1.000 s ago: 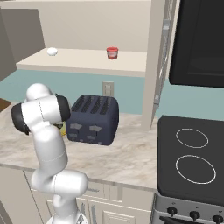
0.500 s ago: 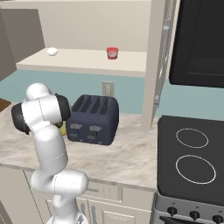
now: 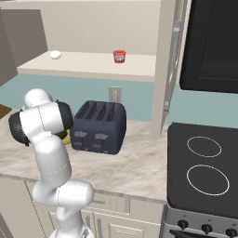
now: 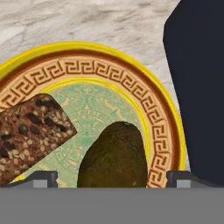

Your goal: Pick the avocado and bread from the counter and place them on the plate. Then pick the jam from the cabinet and place it next to the plate. Lastly close the cabinet door.

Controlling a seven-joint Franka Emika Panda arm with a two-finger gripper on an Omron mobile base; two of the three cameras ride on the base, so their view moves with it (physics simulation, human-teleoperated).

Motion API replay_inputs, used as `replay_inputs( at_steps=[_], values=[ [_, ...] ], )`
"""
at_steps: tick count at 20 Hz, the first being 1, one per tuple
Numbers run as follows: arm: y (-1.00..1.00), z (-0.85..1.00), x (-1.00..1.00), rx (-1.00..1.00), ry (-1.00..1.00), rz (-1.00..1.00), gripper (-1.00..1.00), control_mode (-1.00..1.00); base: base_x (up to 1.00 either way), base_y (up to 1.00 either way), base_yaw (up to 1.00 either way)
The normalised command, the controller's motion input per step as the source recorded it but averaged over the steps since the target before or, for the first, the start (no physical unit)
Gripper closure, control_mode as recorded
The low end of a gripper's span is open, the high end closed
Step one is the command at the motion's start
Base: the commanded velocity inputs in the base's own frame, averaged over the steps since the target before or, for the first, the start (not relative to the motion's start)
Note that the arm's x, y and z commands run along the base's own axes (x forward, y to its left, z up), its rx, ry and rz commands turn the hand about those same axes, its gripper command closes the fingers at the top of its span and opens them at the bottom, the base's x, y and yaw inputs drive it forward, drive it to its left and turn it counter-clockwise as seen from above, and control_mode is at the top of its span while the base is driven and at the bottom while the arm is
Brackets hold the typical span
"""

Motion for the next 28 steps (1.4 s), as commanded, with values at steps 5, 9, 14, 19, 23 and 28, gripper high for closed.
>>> replay_inputs(
  at_steps=[5, 9, 14, 19, 23, 28],
  values=[
    [-0.22, 0.37, 0.0, 0.0, 0.0, 0.0, -1.0, -1.0, 0.0, 0.0, 0.0],
    [-0.39, 0.16, 0.0, 0.01, 0.0, 0.0, -1.0, -1.0, 0.0, 0.0, 0.0],
    [-0.29, 0.25, -0.06, 0.0, -0.05, 0.0, -1.0, -1.0, 0.0, 0.0, 0.0],
    [-0.31, 0.37, -0.14, 0.0, -0.06, 0.0, -1.0, -1.0, 0.0, 0.0, 0.0],
    [-0.35, 0.29, -0.16, 0.02, -0.06, 0.0, -1.0, -1.0, 0.0, 0.0, 0.0],
    [-0.18, 0.48, -0.38, 0.07, -0.06, 0.0, -1.0, -1.0, 0.0, 0.0, 0.0]
  ],
)
